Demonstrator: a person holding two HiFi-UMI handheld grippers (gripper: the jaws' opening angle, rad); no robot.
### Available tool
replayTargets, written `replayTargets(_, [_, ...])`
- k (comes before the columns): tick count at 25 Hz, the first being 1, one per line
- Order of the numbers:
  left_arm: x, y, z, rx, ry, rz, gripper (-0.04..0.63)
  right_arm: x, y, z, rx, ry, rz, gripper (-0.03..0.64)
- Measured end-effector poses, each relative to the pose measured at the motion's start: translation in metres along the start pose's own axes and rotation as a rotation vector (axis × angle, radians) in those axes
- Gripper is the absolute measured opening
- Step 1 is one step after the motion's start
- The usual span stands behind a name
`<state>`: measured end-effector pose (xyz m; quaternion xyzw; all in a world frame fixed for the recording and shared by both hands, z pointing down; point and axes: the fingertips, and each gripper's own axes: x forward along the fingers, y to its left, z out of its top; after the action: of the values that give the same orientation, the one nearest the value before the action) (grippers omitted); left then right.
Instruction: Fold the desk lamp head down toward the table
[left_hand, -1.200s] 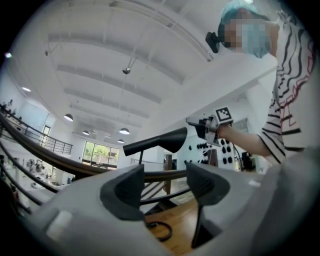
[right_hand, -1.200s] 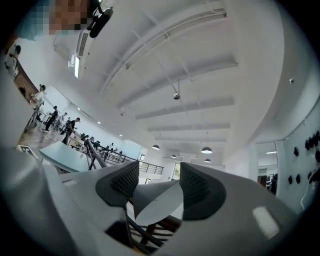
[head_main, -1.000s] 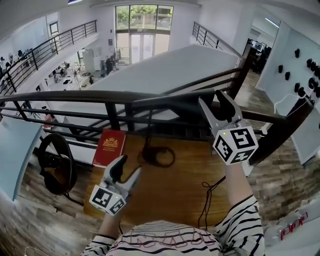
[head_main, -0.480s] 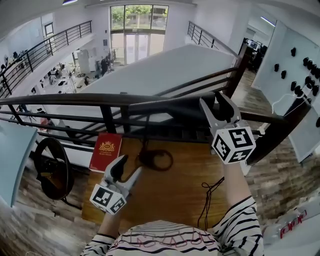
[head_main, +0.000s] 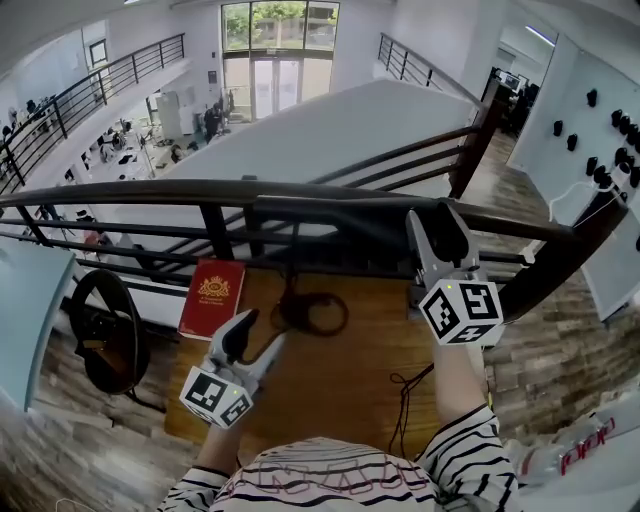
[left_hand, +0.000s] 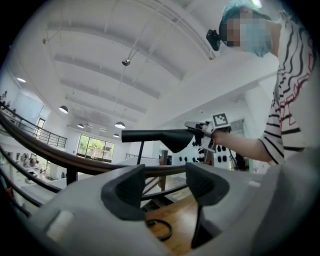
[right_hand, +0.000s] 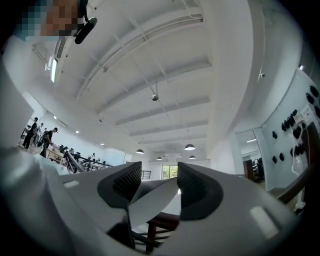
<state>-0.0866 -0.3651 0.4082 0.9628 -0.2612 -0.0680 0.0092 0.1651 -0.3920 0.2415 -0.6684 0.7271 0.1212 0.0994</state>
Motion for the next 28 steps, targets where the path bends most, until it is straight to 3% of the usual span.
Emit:
replayTargets(14, [0.007,-0.014,-0.016,-0.032,0.032,-0.018,0.250,-0.028,-0.014,-0.076,0.128,0.127,-0.030,0.219])
replayTargets(28, [0.007,-0.018,-0.030,-0.043,0.065,-0.022,0.250,-0.038,0.011,-0.177,0.198,0.279,-0.005,0.203])
